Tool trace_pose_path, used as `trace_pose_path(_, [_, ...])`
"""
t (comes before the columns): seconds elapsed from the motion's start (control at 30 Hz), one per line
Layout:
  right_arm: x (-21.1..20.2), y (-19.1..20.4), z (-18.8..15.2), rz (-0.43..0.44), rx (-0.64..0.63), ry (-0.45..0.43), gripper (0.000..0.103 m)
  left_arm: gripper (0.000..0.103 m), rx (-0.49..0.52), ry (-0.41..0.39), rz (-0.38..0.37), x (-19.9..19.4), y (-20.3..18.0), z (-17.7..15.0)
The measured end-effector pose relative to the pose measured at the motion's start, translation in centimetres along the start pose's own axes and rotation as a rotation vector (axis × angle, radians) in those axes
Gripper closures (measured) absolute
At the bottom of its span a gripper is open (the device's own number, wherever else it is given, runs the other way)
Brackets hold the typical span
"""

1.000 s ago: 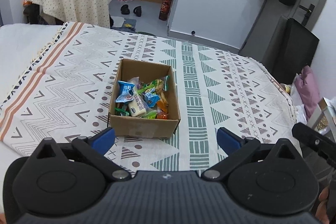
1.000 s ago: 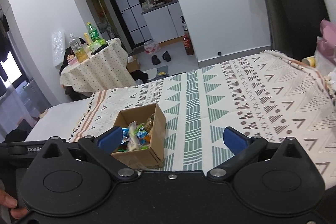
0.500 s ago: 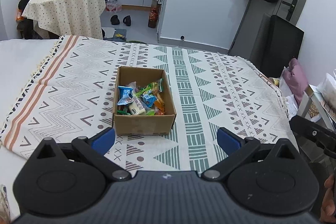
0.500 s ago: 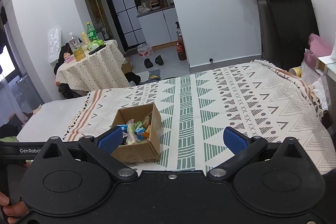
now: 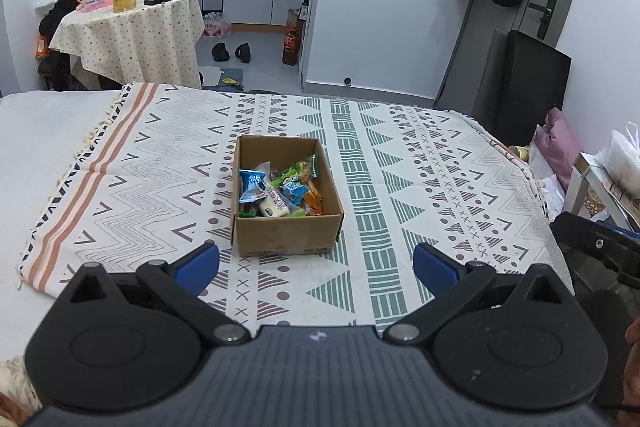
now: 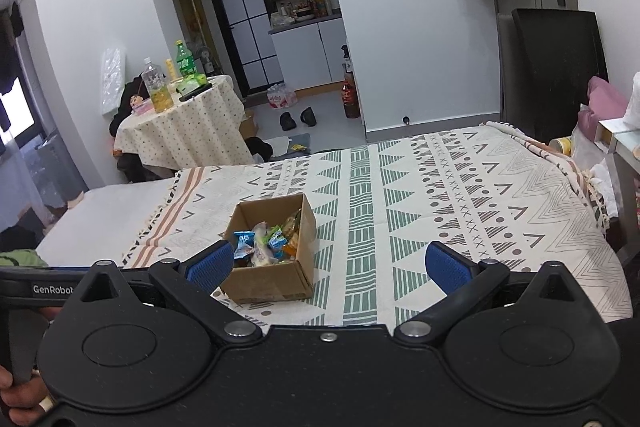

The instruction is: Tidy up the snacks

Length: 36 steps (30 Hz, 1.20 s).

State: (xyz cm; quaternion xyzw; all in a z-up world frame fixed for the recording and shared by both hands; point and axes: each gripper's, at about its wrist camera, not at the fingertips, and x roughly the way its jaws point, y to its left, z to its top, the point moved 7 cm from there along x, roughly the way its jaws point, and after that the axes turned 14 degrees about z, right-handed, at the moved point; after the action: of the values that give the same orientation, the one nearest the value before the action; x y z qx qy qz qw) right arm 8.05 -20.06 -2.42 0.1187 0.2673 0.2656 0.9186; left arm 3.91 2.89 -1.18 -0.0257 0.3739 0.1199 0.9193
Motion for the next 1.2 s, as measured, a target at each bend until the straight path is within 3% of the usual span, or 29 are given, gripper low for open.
trace_pose_path(1.2, [-0.8,0.5,-0.7,-0.001,-0.012,0.028,0.0,0.0,0.038,-0.029,0.005,-1.8,0.1,-0.4])
